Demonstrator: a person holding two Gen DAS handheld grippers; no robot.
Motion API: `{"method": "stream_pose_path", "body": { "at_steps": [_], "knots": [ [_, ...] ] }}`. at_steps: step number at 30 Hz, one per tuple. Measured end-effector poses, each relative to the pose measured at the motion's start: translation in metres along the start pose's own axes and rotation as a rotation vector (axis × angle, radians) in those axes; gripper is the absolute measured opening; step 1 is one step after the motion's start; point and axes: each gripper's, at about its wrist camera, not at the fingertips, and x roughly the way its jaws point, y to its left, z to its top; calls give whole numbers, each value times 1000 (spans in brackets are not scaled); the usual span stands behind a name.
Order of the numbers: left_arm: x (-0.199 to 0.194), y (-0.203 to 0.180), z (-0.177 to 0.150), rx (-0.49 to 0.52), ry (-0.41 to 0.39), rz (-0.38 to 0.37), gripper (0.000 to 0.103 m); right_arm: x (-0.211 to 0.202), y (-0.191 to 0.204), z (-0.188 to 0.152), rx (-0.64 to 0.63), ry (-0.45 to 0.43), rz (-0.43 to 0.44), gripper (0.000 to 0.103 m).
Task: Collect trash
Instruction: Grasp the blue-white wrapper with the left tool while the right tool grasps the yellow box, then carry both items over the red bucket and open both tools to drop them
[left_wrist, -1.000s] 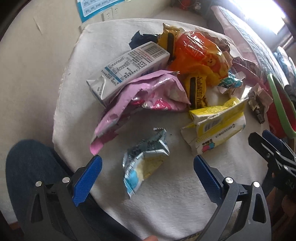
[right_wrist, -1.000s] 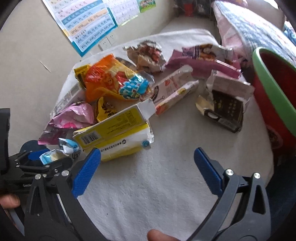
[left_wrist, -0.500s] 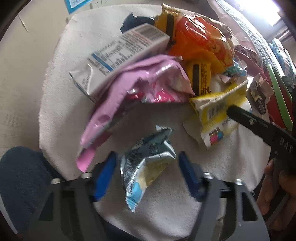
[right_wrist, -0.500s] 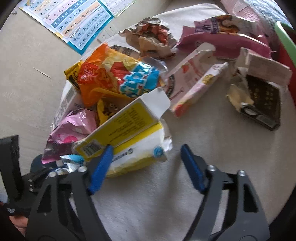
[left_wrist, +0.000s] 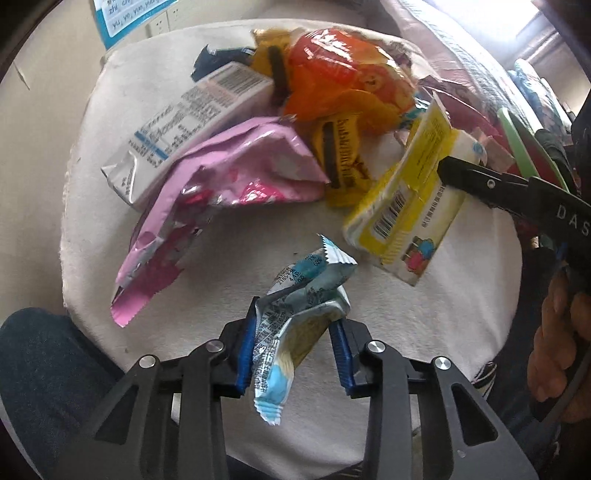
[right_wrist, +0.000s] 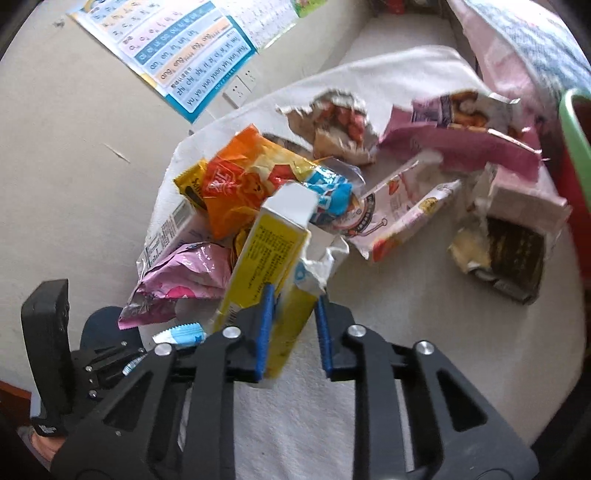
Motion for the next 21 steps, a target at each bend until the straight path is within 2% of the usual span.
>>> {"method": "stream_pose_path", "body": {
  "at_steps": [3, 12, 14, 17, 21],
  "knots": [
    [-7, -6, 4, -11, -27, -25, 33, -17, 6, -2, -69, -31, -32, 16],
    [-22, -24, 21, -26, -96, -85, 33, -55, 21, -13, -204, -90, -93, 16],
    [-28, -33, 29, -19, -122, -94, 33, -64, 21, -15, -215, -102, -99, 16],
    [-41, -35, 24, -15, -150, -103, 33, -77, 18, -17, -212, -122, -102, 16],
    [-48, -49, 33, 8, -164, -118, 33, -94, 8, -14, -182, -153, -110, 16]
  ]
}}
